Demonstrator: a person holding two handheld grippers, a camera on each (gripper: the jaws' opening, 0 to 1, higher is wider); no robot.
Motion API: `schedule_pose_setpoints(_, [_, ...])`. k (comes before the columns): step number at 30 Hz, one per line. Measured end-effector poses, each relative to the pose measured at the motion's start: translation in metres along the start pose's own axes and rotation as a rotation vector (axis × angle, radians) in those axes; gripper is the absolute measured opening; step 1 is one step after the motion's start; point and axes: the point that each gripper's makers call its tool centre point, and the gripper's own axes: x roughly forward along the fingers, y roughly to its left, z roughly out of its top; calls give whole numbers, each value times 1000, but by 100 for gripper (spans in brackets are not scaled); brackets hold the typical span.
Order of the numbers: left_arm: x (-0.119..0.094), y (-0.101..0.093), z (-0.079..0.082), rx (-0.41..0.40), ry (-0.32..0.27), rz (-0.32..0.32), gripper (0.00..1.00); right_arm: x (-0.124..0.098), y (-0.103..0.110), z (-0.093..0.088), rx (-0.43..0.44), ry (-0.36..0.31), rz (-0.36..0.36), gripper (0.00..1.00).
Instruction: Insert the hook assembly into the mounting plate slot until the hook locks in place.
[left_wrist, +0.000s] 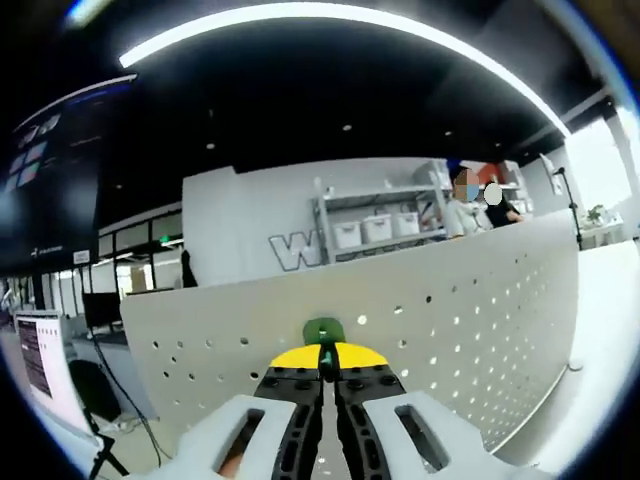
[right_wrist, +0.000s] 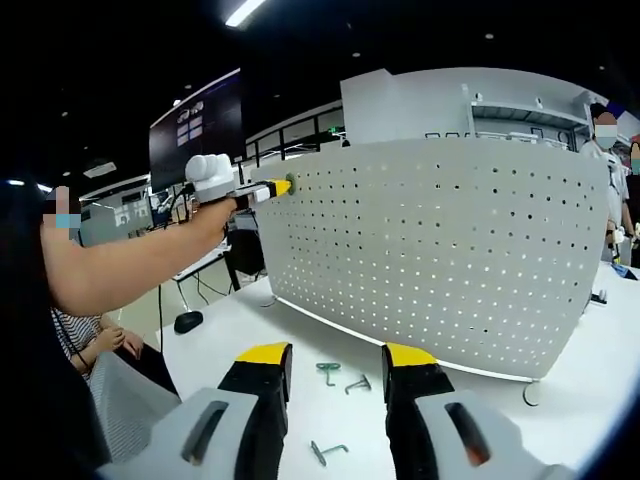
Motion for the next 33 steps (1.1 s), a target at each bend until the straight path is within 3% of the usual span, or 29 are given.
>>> schedule_pose_setpoints(3, [0, -2, 0, 71, 13, 12, 2, 0, -1, -1, 2, 2, -2, 35])
schedule_pose_setpoints(9, [3, -3, 0, 125, 36, 33, 2, 1, -3, 0, 3, -1, -6, 35])
schedule_pose_setpoints(19, [0, 1, 0, 1, 7, 13, 4, 2, -4, -1, 4, 5, -2, 35])
schedule_pose_setpoints(24, [-2, 4, -4, -8, 21, 23, 13, 5, -1, 3, -6, 6, 10, 35])
schedule_pose_setpoints(33, [-21, 5, -10, -31, 10, 19, 16, 11, 8, 5, -20, 6, 31, 35])
